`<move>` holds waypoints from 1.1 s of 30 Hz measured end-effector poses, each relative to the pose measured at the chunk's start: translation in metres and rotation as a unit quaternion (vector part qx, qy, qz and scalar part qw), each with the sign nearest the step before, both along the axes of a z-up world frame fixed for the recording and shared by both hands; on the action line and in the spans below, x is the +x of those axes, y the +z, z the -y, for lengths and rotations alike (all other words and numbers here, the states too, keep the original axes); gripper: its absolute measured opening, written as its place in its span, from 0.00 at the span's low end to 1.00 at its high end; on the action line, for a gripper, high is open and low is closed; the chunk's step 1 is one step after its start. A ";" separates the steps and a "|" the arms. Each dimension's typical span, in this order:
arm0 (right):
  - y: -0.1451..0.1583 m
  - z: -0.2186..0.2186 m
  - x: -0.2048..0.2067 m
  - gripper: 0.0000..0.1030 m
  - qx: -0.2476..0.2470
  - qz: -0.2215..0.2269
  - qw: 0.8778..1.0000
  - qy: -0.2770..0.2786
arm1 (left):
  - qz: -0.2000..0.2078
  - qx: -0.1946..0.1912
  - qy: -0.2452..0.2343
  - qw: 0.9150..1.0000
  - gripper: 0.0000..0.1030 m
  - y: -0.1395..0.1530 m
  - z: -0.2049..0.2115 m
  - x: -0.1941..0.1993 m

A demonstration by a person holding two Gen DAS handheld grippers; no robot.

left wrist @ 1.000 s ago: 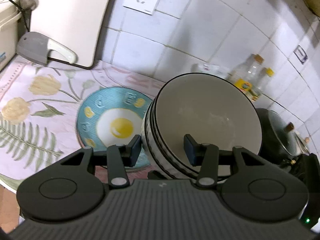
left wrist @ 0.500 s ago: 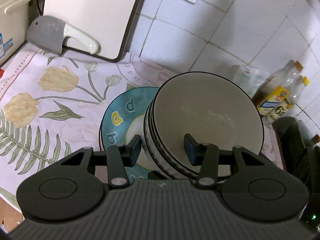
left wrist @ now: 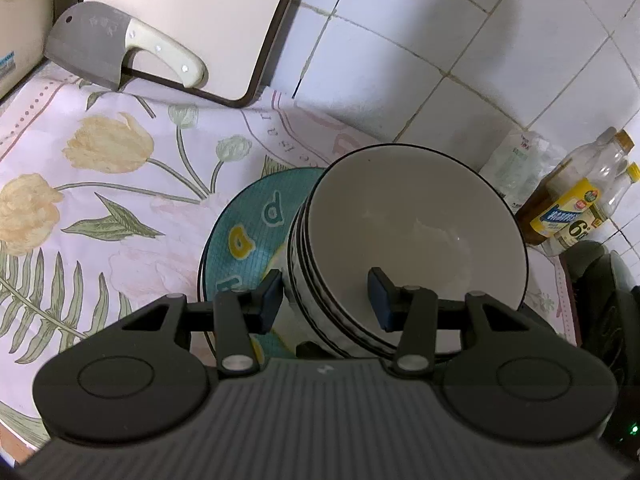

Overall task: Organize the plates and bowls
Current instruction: 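Lift the bowl stack with both grippers and carry it over the plates, then lower the bowl stack onto the egg plate and open both grippers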

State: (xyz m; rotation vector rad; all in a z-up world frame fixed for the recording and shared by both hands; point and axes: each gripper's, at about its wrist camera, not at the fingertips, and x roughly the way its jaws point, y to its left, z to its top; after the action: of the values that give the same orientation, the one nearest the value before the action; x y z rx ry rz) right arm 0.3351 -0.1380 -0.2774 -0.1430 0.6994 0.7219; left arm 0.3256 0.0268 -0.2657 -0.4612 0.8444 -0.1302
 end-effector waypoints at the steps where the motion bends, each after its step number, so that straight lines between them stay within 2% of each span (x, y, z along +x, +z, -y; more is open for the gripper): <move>1: -0.002 0.000 0.000 1.00 -0.001 -0.004 1.000 -0.004 | -0.002 0.002 0.000 1.000 0.43 -0.002 0.000 0.001; 6: -0.005 -0.003 -0.001 1.00 -0.004 0.001 1.000 -0.010 | -0.006 -0.010 0.007 1.000 0.43 -0.005 -0.003 0.003; 9: -0.007 -0.003 0.001 1.00 -0.004 0.009 1.000 0.005 | -0.014 -0.023 0.013 1.000 0.43 -0.006 -0.008 0.004; 12: -0.006 -0.002 0.007 1.00 -0.006 -0.003 1.000 0.009 | -0.021 -0.041 0.025 0.999 0.43 -0.006 -0.012 0.002; 16: -0.001 -0.004 -0.001 1.00 -0.020 0.003 1.000 -0.003 | -0.022 -0.029 0.026 0.999 0.43 -0.003 -0.008 0.001; 20: 0.005 0.000 -0.017 1.00 -0.032 0.027 0.999 -0.012 | 0.000 -0.006 0.021 1.000 0.44 0.004 -0.004 -0.006; 22: 0.009 0.004 -0.024 1.00 -0.029 0.023 0.999 -0.030 | 0.011 0.015 0.020 1.000 0.45 0.012 0.001 -0.012; 27: 0.021 0.017 -0.048 1.00 0.014 0.008 0.995 -0.096 | 0.031 0.021 0.018 0.999 0.47 0.033 0.005 -0.035; 29: 0.026 0.022 -0.056 1.00 0.036 -0.001 0.994 -0.099 | 0.041 0.033 0.011 0.999 0.48 0.039 0.004 -0.043; 33: 0.039 0.031 -0.071 1.00 0.050 0.008 0.986 -0.156 | 0.048 0.049 -0.010 0.998 0.50 0.054 -0.001 -0.060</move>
State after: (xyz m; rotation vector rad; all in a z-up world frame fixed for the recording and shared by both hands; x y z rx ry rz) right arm 0.2638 -0.1693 -0.2379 0.0532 0.6507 0.4537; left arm 0.2654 0.0283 -0.2116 -0.3524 0.7575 -0.1275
